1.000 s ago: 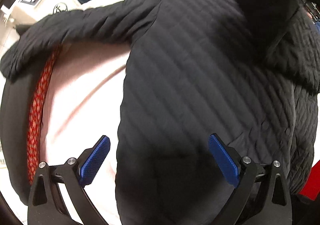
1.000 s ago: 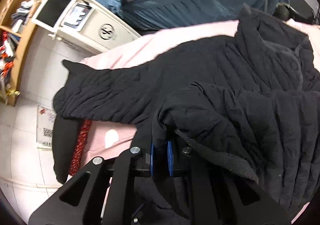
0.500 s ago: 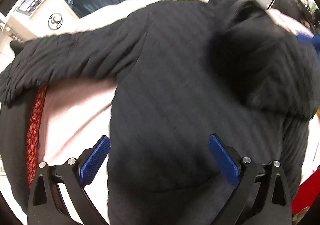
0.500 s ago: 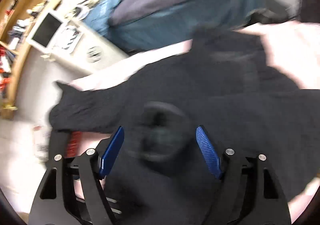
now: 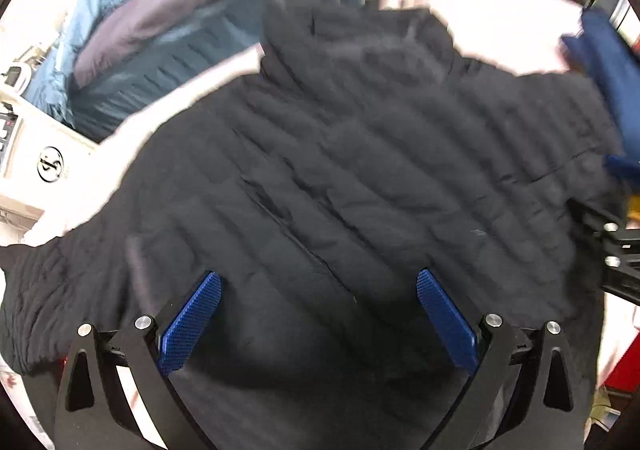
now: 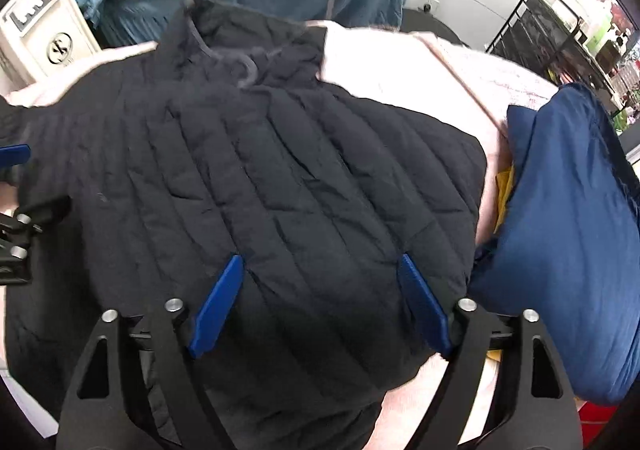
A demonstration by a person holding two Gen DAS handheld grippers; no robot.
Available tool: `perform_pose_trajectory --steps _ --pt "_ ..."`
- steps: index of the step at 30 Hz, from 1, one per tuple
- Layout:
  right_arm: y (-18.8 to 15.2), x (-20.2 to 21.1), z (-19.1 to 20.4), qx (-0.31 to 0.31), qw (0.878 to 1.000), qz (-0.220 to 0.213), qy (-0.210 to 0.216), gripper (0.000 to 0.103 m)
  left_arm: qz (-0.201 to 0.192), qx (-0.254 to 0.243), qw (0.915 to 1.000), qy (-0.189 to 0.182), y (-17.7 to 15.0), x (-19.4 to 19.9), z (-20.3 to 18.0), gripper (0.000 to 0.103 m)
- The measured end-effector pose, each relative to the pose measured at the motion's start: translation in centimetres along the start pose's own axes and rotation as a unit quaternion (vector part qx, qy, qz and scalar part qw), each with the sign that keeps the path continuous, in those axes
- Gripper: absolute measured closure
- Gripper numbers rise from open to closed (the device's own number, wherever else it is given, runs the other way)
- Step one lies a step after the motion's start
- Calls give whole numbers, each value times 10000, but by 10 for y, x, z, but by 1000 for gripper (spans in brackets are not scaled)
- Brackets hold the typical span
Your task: Fold large clothes
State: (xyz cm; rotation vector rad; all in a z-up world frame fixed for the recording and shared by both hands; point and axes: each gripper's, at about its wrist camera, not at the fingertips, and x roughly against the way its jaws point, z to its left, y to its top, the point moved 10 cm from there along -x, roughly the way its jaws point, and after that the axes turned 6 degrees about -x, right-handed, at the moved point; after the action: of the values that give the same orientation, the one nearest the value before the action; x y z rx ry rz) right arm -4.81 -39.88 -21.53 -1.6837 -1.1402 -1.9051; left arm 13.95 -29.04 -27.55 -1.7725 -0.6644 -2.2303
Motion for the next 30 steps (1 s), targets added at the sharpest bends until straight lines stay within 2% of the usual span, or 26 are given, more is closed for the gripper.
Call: perform_pose_trajectory --steps 5,7,8,11,15,18,22,26,28,30 --pt "-5 -51 -9 -228 9970 718 175 13 417 11 9991 -73 8 -40 0 5" --pt "-7 -65 -10 -296 9958 835 250 9 569 68 9981 -222 8 -55 1 5" --pt "-7 -68 -9 -298 9956 847 257 6 605 115 9976 -303 5 -58 1 5" --pt "-6 -72 -8 -254 9964 804 46 6 604 271 9964 -521 1 -68 4 5" --pt "-9 -71 -7 -316 9980 518 -171 5 393 269 9977 -479 -2 -71 4 4" --pt "-13 -70 -6 -309 9985 387 -243 5 430 286 9975 -476 -6 -72 2 4" --pt "-22 -69 -10 -297 9979 501 -268 5 624 283 9962 -539 -6 -77 -3 4" --pt "-23 -68 -9 -308 9974 577 -301 5 561 269 9965 -551 -4 -78 0 4" --pt "-14 -73 -5 -328 9970 625 -329 5 534 271 9967 -541 -8 -72 3 5" --pt "-12 -68 -7 -426 9947 861 -376 5 640 489 9953 -535 -17 -58 4 5"
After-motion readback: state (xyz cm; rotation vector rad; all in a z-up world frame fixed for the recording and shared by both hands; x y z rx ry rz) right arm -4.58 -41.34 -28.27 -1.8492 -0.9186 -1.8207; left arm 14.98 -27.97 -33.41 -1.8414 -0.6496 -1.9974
